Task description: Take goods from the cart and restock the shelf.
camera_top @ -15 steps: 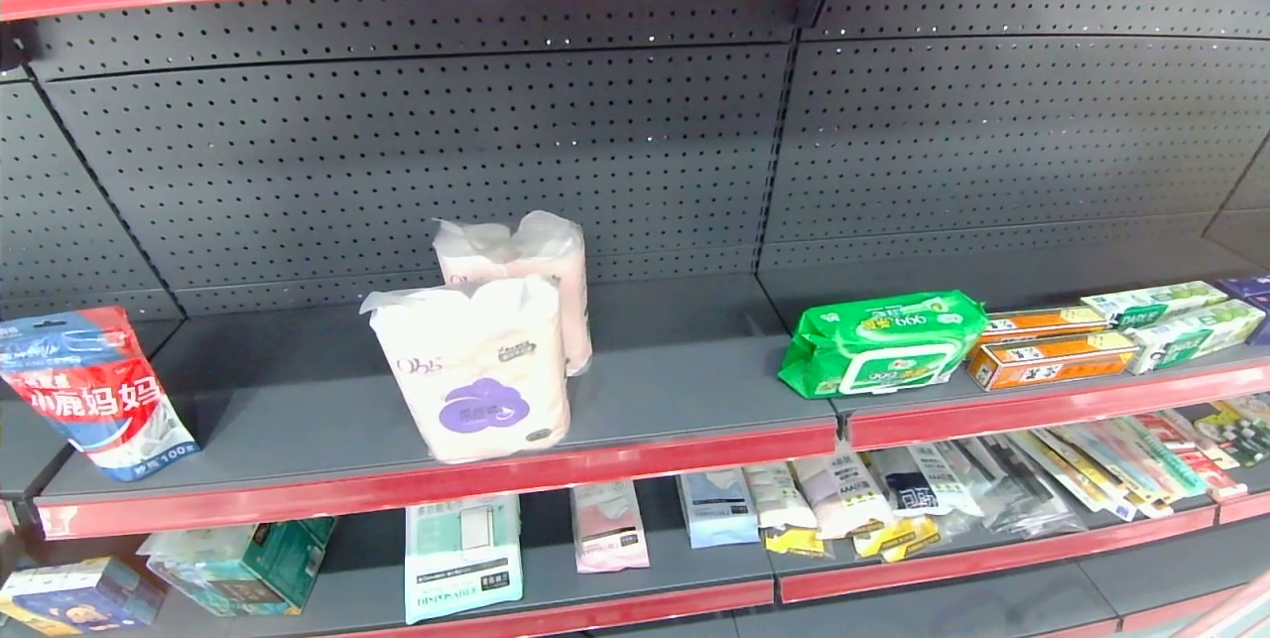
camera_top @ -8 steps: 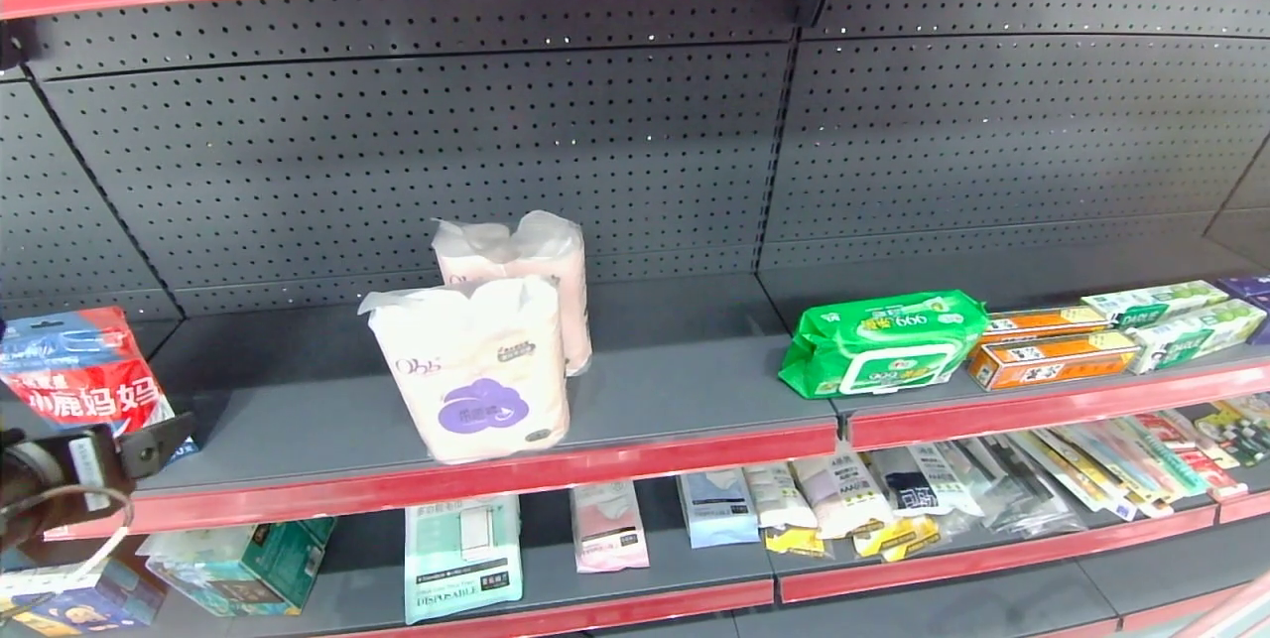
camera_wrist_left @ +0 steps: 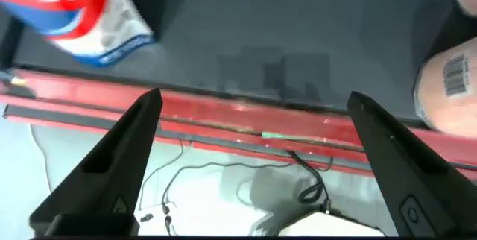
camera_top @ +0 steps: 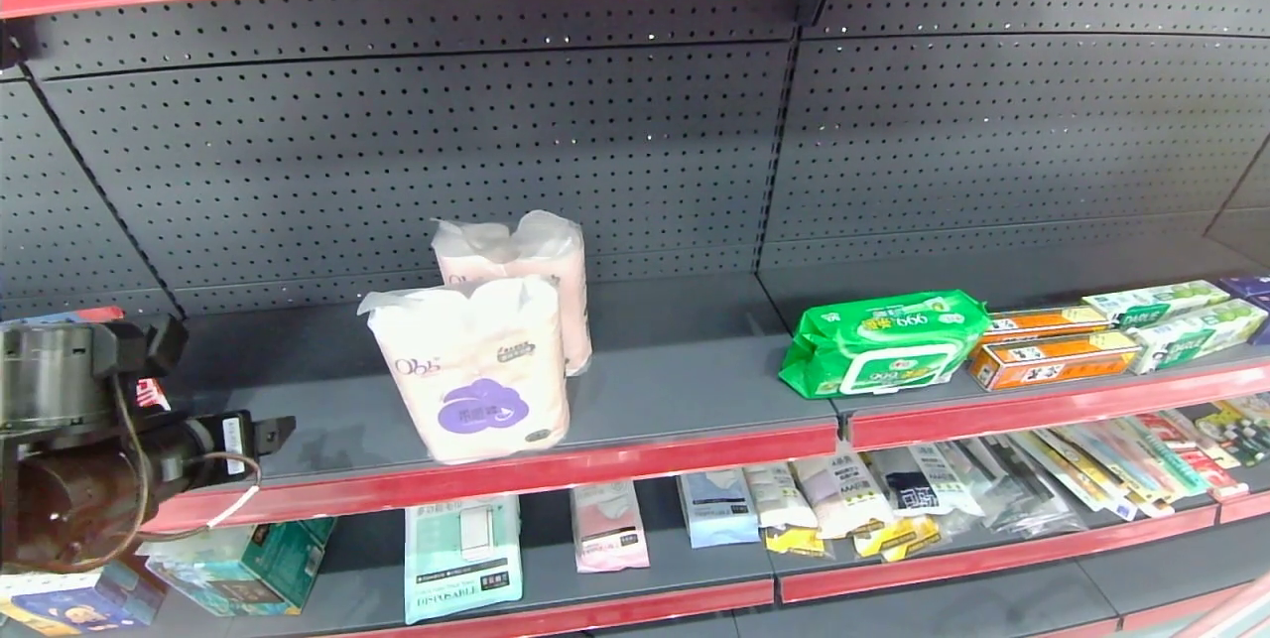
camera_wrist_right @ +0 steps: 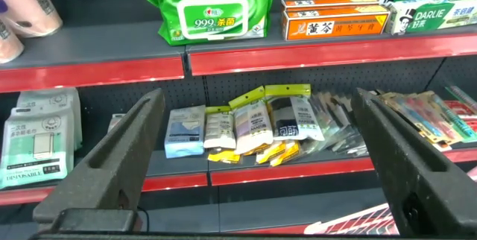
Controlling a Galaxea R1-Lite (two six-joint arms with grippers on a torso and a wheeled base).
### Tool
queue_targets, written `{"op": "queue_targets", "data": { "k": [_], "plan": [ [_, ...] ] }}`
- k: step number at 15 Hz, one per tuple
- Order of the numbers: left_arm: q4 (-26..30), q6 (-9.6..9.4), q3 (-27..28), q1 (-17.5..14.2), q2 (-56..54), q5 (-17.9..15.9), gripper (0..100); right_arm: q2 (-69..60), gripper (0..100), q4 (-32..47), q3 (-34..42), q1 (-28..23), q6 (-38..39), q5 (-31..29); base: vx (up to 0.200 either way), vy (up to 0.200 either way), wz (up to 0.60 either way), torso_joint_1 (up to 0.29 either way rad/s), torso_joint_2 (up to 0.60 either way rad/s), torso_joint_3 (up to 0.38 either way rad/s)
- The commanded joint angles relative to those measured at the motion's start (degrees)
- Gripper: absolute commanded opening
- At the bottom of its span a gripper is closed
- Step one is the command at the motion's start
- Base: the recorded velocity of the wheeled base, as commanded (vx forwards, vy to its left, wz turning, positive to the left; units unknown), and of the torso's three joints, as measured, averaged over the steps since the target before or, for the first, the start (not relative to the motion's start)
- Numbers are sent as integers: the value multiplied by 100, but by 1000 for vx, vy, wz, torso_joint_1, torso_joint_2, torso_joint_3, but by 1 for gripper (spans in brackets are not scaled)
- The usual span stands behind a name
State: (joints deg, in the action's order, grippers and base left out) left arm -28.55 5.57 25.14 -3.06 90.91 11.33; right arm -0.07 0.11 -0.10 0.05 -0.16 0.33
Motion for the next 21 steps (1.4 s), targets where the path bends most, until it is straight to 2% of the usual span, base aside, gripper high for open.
{"op": "queue_targets", "data": {
  "k": [1,4,6,10,16,21],
  "plan": [
    [-195,14,167,157,753,10,100,7,100,-2,1,4,-2,2,0,0,0,0,0,0],
    [-291,14,510,350,1281,19,100,7,100,-2,1,4,-2,2,0,0,0,0,0,0],
    [-713,14,492,455,1562,54,100,7,100,-2,1,4,-2,2,0,0,0,0,0,0],
    [-775,5,729,605,1913,54,100,7,100,7,1,4,-2,2,0,0,0,0,0,0],
    [-1039,-12,870,578,2291,116,100,7,100,-2,1,4,-2,2,0,0,0,0,0,0],
    [-1126,-39,1204,605,2625,124,100,7,100,-2,1,4,-2,2,0,0,0,0,0,0]
  ]
}}
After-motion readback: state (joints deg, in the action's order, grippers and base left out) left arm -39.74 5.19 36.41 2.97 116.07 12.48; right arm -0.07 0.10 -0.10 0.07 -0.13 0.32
